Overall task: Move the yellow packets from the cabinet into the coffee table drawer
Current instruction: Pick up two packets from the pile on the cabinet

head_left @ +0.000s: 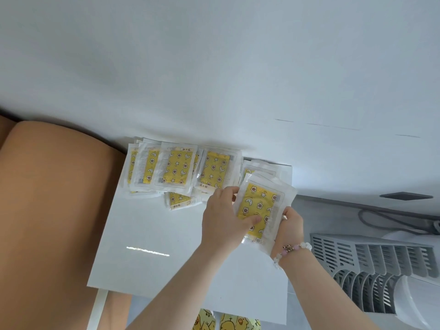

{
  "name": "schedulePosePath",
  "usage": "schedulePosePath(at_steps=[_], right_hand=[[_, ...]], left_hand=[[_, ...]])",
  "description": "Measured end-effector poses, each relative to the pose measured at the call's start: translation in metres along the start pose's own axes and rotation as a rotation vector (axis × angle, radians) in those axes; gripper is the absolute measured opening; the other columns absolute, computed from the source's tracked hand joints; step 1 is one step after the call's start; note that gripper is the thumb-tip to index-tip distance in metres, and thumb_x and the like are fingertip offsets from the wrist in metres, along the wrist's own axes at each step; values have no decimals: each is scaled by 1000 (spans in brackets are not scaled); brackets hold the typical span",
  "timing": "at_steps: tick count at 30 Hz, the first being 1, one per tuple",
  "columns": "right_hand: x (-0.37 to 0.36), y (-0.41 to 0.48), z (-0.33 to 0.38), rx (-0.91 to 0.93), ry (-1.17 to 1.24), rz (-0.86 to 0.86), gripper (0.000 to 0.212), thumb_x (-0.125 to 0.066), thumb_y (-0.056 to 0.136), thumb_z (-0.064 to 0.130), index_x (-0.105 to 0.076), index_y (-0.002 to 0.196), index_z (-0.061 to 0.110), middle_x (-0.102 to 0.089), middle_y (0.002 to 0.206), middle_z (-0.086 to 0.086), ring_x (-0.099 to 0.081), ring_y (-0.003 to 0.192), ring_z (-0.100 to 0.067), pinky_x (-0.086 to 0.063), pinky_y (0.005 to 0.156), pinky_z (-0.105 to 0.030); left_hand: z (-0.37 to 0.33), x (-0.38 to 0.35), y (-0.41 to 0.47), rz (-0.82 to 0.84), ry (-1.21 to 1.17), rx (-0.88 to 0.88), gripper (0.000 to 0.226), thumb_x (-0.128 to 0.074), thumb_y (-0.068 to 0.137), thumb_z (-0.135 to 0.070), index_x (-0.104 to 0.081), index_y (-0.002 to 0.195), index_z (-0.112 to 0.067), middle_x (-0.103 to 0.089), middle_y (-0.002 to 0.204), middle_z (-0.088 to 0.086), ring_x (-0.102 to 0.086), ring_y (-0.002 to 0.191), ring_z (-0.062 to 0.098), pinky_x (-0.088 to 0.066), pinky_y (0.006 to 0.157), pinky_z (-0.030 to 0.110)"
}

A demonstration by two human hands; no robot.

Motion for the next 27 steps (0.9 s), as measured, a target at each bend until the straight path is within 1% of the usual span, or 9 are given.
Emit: schedulePosePath(at_steps=[4,8,12,14,16,19,21,23,27], right_hand=[[2,-3,-14,-52,53,-10,30,-33,84,11,-47,58,11,-49,46,0,-46,35,-17,-40,40,-16],[-2,-17,-23,-101,63,55,42,-38,89,31,-73,85,8,-70,72,-10,-64,55,-23,-47,62,-30],[-5,-42,-19,-117,95,115,54,-51,80,57,-70,106,14,-71,104,-13,-64,100,-32,-46,94,-40],[-7,-57,-14,-142,83,126,67,-62,64,63,-67,117,22,-67,117,-8,-61,109,-30,-45,97,-41],[-12,-73,-2,-133,-1,134,68,-63,66,63,-64,122,25,-64,123,-8,-60,113,-30,-43,101,-45],[-24,-99,19,-115,-113,175,58,-56,79,51,-61,125,17,-65,121,-14,-61,111,-35,-42,102,-50],[-32,-120,32,-96,-163,197,47,-56,85,38,-62,122,11,-68,112,-15,-66,100,-34,-51,89,-47],[-35,-137,41,-93,-204,216,31,-51,93,28,-64,115,10,-72,101,-13,-70,87,-31,-56,76,-41],[-53,-159,61,-61,-340,197,21,-52,96,23,-64,108,11,-72,93,-9,-66,88,-27,-51,87,-44]], left_hand=[[-5,1,-9,-10,33,-19,51,-79,71,-34,-51,112,-21,-50,105,-8,-47,99,13,-42,86,26],[-8,2,-24,29,6,33,41,-75,74,-28,-51,105,-22,-54,100,-8,-51,90,11,-41,75,20],[-6,11,-41,110,-118,133,28,-74,75,-24,-56,95,-19,-63,90,-4,-60,86,16,-49,77,30],[-9,20,-48,146,-257,192,29,-73,78,-20,-56,102,-20,-65,97,-3,-62,91,14,-50,77,27],[-17,26,-52,214,-448,250,31,-71,81,-13,-58,107,-23,-67,105,-3,-64,92,9,-50,73,19],[-39,35,-63,367,-655,299,26,-64,86,-1,-63,101,-21,-71,105,1,-68,88,10,-54,73,23],[-49,44,-72,410,-809,342,25,-59,88,2,-63,108,-13,-70,109,8,-68,96,20,-55,83,34],[-51,53,-83,390,-929,380,30,-59,87,2,-60,116,-7,-69,112,12,-66,103,27,-52,91,44],[-36,85,-99,257,-1068,421,37,-60,86,2,-58,122,-5,-67,116,14,-64,107,30,-52,90,43]])
Point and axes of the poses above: each hand's wrist, its own y-axis towards the middle knuckle, its own x-axis out of the back of the hand, z = x × y, the point moved 9 cm from there along y, towards the middle knuckle
